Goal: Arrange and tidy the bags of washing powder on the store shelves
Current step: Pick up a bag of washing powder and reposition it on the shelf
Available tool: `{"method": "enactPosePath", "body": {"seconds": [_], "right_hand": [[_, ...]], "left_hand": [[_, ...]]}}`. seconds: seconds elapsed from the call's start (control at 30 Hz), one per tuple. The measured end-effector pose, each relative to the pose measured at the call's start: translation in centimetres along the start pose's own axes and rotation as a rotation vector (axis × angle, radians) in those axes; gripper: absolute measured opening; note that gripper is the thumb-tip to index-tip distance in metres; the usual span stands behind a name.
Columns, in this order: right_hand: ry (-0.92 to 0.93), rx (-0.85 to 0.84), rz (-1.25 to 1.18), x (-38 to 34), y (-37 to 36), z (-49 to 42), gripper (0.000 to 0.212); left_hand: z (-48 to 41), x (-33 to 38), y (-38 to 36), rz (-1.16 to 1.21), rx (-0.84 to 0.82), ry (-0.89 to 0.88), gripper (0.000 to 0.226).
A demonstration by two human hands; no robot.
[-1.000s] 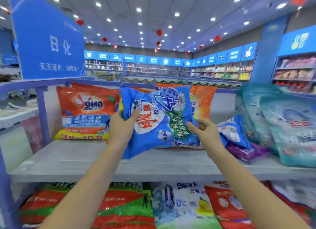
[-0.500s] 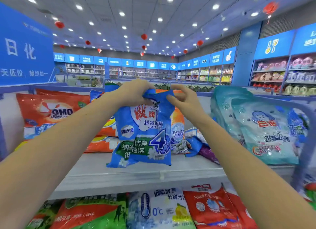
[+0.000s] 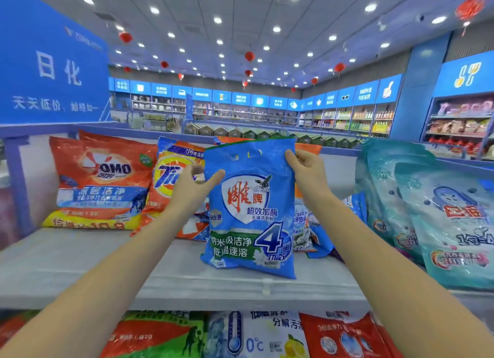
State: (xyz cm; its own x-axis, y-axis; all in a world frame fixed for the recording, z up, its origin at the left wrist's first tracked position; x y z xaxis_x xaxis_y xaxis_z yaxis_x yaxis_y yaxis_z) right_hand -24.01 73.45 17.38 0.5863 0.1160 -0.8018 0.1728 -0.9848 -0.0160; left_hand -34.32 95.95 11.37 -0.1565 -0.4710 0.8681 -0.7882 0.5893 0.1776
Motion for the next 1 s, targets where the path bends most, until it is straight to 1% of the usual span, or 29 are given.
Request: {"method": "enactPosePath", "body": {"seconds": [0.03, 0.1, 0.13, 0.2, 0.23, 0.27, 0.3, 0.33, 0.4, 0.43, 0.47, 0.5, 0.53, 0.57, 0.6, 0.63, 0.67, 0.7, 0.73, 0.77, 0.8, 0.83, 0.87, 0.9, 0.93, 1.0], "right_hand": [[0.001, -0.007, -0.015, -0.2, -0.1, 0.2, 0.044], [-0.014, -0.019, -0.042, 0.1, -0.2, 0.3, 0.042], [-0.015, -0.020, -0.045, 0.3, -0.1, 0.3, 0.041], [-0.004, -0.042, -0.042, 0.4, 0.0, 0.2, 0.041], [0.002, -0.053, -0.041, 0.3, 0.1, 0.2, 0.042], [0.007, -0.052, -0.038, 0.4, 0.4, 0.0, 0.041], [0.007, -0.035, -0.033, 0.5, 0.9, -0.2, 0.039], [0.004, -0.002, -0.031, 0.7, 1.5, -0.4, 0.037], [-0.031, 0.094, -0.071, 1.2, 3.0, -0.9, 0.033], [-0.070, 0.133, -0.113, 1.7, 3.6, -1.1, 0.032], [-0.119, 0.141, -0.175, 2.3, 3.7, -1.2, 0.029], [-0.175, 0.115, -0.254, 2.9, 3.3, -1.1, 0.025], [-0.226, 0.056, -0.330, 3.4, 2.6, -0.9, 0.020], [-0.255, -0.022, -0.390, 3.8, 1.6, -0.5, 0.026], [-0.274, -0.109, -0.428, 4.3, 0.6, 0.2, 0.045], [-0.295, -0.199, -0.431, 5.2, -0.4, 1.1, 0.065], [-0.325, -0.283, -0.405, 6.4, -1.3, 2.2, 0.080], [-0.365, -0.362, -0.352, 7.9, -2.1, 3.5, 0.089], [-0.410, -0.429, -0.289, 9.3, -2.7, 4.9, 0.091], [-0.449, -0.469, -0.228, 10.8, -3.0, 6.0, 0.083], [-0.477, -0.478, -0.196, 11.5, -3.1, 6.9, 0.066], [-0.486, -0.465, -0.185, 12.0, -2.9, 7.3, 0.044], [-0.476, -0.434, -0.164, 12.1, -2.6, 7.3, 0.025], [-0.451, -0.402, -0.136, 12.2, -2.3, 7.2, 0.015], [-0.423, -0.374, -0.117, 12.0, -2.1, 7.1, 0.011], [-0.393, -0.324, -0.126, 11.7, -1.7, 7.1, 0.008]], "left_hand": [[0.4, -1.3, -1.2, 0.099, -0.022, 0.086, 0.066], [0.2, -3.5, -1.9, 0.292, 0.073, 0.249, 0.051], [0.1, -4.6, -2.1, 0.352, 0.113, 0.339, 0.047], [0.5, -5.8, -3.4, 0.384, 0.053, 0.493, 0.048], [0.6, -5.9, -4.1, 0.405, 0.014, 0.520, 0.049], [0.5, -5.5, -4.4, 0.425, 0.007, 0.493, 0.046], [0.3, -4.6, -4.2, 0.433, 0.024, 0.411, 0.041], [0.1, -3.0, -3.3, 0.417, 0.064, 0.272, 0.033], [0.4, 1.4, -1.1, 0.294, 0.147, -0.120, 0.019], [0.9, 3.4, -0.4, 0.220, 0.170, -0.295, 0.018], [1.4, 4.6, -0.1, 0.154, 0.187, -0.414, 0.021], [1.7, 5.0, 0.0, 0.115, 0.199, -0.469, 0.025], [1.7, 4.9, 0.1, 0.111, 0.206, -0.472, 0.026], [1.6, 4.4, 0.1, 0.122, 0.214, -0.444, 0.025], [1.6, 3.9, 0.1, 0.138, 0.222, -0.405, 0.022], [1.5, 3.3, 0.2, 0.144, 0.235, -0.375, 0.020], [1.6, 2.9, 0.4, 0.145, 0.244, -0.359, 0.020], [1.6, 2.7, 0.6, 0.138, 0.246, -0.357, 0.021], [1.8, 2.6, 0.8, 0.119, 0.244, -0.372, 0.024], [2.0, 2.6, 1.0, 0.083, 0.244, -0.397, 0.029], [2.3, 2.9, 1.1, 0.035, 0.253, -0.429, 0.038], [2.6, 3.1, 1.3, -0.015, 0.267, -0.461, 0.048], [2.8, 3.2, 1.6, -0.059, 0.280, -0.489, 0.053], [2.8, 3.3, 1.8, -0.081, 0.292, -0.502, 0.053], [2.7, 3.1, 2.1, -0.076, 0.304, -0.495, 0.046], [1.9, 2.2, 3.0, -0.006, 0.344, -0.389, 0.028]]}}
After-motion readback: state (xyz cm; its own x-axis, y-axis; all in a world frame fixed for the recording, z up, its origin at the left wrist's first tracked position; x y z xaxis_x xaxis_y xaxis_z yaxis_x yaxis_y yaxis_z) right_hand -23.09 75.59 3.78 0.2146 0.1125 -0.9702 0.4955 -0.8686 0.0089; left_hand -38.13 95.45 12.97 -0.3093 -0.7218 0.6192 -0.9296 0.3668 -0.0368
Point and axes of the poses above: each hand's wrist, its own z-axis away from the middle knuckle, its own y-axis out of the back of the hand, x = y × z, the point moved 10 cm from there along -z, towards the middle knuckle, and after that the axes turned 8 degrees about x, right-handed, at the moved point
